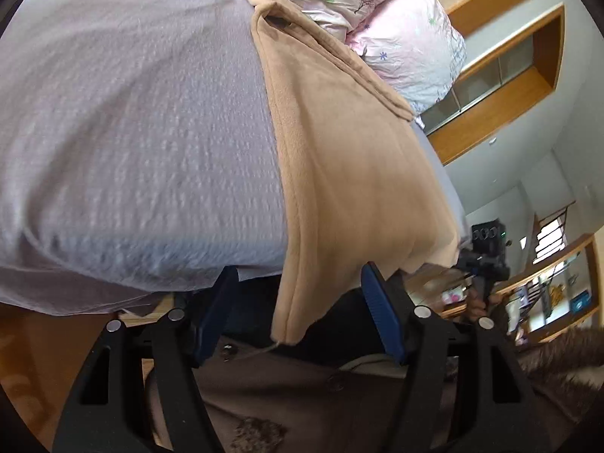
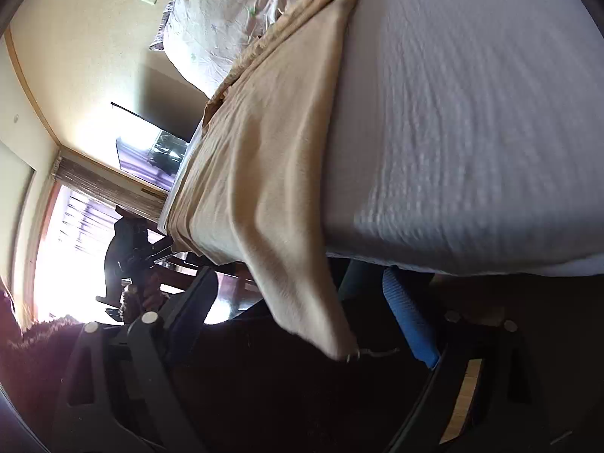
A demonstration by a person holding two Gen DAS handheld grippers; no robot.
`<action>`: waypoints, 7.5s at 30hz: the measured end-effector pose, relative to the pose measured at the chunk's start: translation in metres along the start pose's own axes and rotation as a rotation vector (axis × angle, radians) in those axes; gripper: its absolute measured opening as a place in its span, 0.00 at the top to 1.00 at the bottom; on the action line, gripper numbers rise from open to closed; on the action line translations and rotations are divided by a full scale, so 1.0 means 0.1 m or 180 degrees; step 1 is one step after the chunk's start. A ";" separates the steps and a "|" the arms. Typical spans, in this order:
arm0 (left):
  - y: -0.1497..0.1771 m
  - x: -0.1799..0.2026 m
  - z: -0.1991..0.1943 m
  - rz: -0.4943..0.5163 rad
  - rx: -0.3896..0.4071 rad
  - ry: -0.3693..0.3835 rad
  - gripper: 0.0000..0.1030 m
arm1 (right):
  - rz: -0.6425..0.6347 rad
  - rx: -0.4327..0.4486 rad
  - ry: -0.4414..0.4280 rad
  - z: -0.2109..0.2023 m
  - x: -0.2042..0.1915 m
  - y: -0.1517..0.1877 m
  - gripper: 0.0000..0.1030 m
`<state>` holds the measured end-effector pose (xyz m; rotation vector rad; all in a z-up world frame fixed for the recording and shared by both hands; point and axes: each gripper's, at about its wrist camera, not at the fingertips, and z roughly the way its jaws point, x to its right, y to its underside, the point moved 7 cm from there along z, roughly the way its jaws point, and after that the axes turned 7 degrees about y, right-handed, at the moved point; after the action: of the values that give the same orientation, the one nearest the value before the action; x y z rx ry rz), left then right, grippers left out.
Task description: Fold small clothes
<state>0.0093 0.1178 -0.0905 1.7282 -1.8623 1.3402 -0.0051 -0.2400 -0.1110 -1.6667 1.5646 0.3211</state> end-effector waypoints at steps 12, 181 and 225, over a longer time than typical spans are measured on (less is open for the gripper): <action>-0.61 0.48 -0.47 -0.0108 0.0443 0.0552 0.97 | -0.0805 0.0689 -0.0416 -0.75 -0.80 -0.60 0.95; -1.30 0.46 0.87 0.1069 -0.0001 -0.2099 0.01 | -0.0875 0.0557 0.2559 0.96 -0.91 -1.47 0.02; -1.30 0.44 0.87 0.1036 -0.0053 -0.2105 0.01 | -0.0860 0.0566 0.2570 0.97 -0.92 -1.47 0.02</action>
<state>0.1470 0.0416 -0.0490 2.0990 -2.5837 0.8877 0.1441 -0.1210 -0.0559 -1.9443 1.8046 -0.6971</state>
